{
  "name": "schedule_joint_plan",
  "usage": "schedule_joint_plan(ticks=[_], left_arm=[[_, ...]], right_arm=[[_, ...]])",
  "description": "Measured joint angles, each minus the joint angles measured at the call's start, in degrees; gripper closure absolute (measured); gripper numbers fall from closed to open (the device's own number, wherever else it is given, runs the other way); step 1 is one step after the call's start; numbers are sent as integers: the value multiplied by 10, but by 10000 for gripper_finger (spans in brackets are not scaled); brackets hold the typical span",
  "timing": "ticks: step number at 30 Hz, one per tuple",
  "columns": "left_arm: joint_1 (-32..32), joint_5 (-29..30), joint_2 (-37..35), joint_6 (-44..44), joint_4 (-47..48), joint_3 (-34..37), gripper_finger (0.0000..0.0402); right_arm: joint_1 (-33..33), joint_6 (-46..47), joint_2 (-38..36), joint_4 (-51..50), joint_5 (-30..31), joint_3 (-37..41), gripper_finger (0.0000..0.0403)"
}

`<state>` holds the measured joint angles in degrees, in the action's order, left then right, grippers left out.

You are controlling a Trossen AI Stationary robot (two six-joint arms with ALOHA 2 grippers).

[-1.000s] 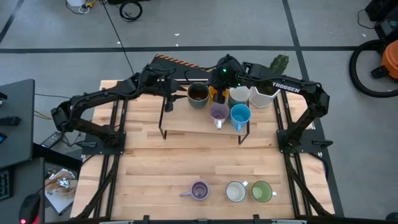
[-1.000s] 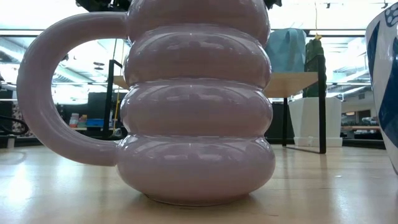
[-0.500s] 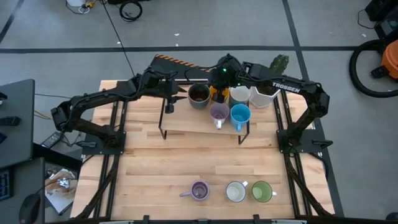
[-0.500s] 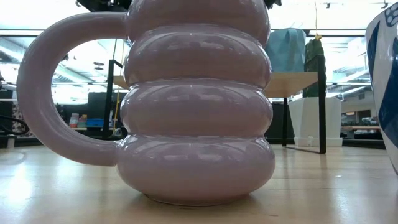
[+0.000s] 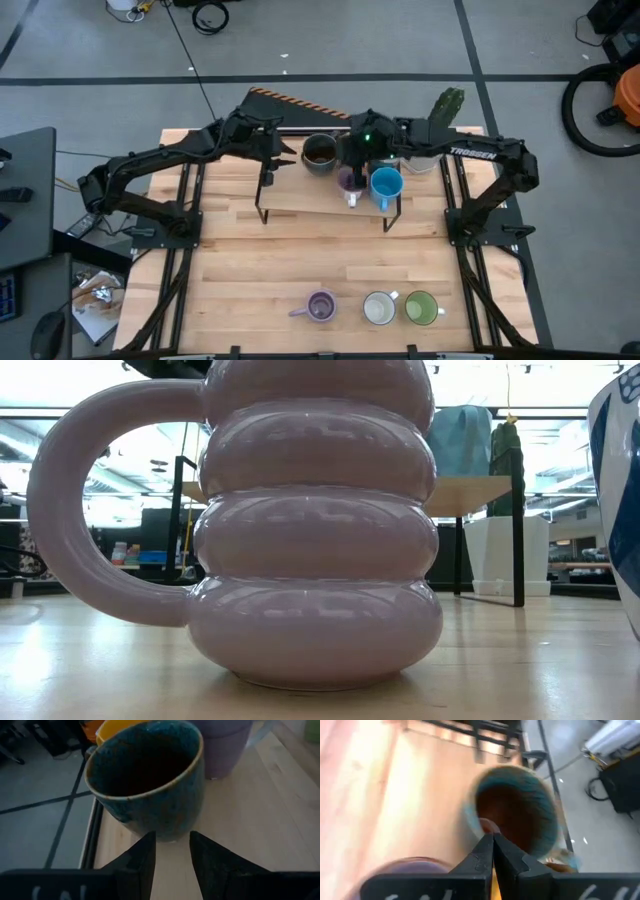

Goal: Place coffee mugs
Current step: Put the dark blue mug on the shelf

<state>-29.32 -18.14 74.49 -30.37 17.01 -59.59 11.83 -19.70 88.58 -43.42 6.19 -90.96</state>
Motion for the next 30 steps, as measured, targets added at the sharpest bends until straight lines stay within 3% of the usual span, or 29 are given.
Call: schedule_joint_plan(ticks=[11,30], left_arm=[[3,4,35,16,-20,0,274],[10,1,35,11,-29,0,274]], right_arm=[[-46,-13,19,-4,66,1,384],[-13,-41,32,5,68,1,384]])
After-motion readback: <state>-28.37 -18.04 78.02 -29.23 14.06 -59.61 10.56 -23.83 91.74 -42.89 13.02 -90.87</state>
